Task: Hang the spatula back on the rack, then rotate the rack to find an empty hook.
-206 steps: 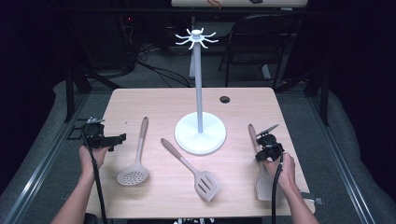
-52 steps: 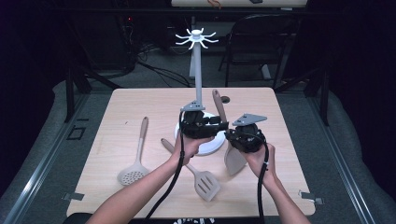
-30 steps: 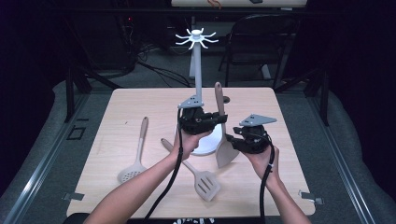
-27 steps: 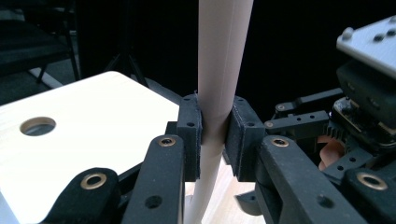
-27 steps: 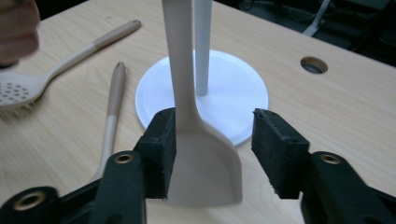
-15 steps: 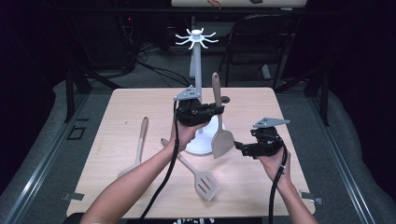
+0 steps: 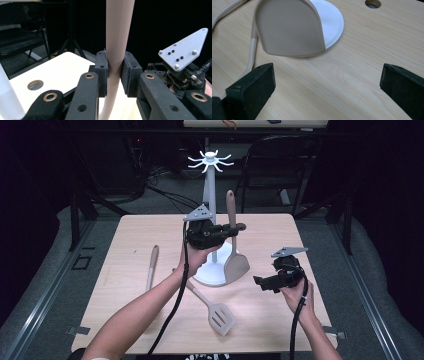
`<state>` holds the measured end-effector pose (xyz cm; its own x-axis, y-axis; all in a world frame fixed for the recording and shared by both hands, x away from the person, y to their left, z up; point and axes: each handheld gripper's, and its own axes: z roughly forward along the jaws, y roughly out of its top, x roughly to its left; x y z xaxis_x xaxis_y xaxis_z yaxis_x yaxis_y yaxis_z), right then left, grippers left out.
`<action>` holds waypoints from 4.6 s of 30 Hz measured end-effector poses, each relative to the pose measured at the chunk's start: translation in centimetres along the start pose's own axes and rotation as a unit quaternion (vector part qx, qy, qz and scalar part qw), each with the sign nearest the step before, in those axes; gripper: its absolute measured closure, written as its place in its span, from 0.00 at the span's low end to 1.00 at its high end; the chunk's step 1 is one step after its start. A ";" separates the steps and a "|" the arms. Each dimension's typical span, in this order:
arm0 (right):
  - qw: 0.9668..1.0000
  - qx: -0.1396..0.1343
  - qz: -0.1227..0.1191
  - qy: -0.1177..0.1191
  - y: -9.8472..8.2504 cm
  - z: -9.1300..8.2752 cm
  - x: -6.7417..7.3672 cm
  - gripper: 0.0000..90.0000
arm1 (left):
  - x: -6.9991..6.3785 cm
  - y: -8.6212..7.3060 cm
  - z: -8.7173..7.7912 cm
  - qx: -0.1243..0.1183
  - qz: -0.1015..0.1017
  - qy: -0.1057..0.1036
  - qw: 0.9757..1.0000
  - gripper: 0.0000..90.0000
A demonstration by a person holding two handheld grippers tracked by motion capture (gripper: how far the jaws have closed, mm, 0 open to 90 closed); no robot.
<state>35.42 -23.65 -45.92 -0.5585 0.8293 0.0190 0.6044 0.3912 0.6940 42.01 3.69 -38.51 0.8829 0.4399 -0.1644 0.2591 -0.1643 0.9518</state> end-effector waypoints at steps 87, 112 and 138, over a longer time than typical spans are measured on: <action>1.000 0.019 0.002 0.022 -0.1 1.3 0.0 0.00 | 2.6 3.8 -1.8 0.000 0.020 0.091 0.996 0.75; 0.999 0.039 0.013 0.019 -0.5 1.8 -1.3 0.00 | 2.1 4.3 -6.4 0.017 0.033 0.124 0.992 0.17; 0.998 0.053 0.003 0.022 -1.1 2.1 -1.1 0.01 | -0.8 9.8 -8.5 -0.058 0.096 0.133 0.985 0.84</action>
<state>36.58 -24.13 -48.26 -0.5777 0.8142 0.0571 0.6634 0.4277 0.6140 40.50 9.27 -26.85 0.7729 0.6293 0.0814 0.0372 -0.1729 0.9842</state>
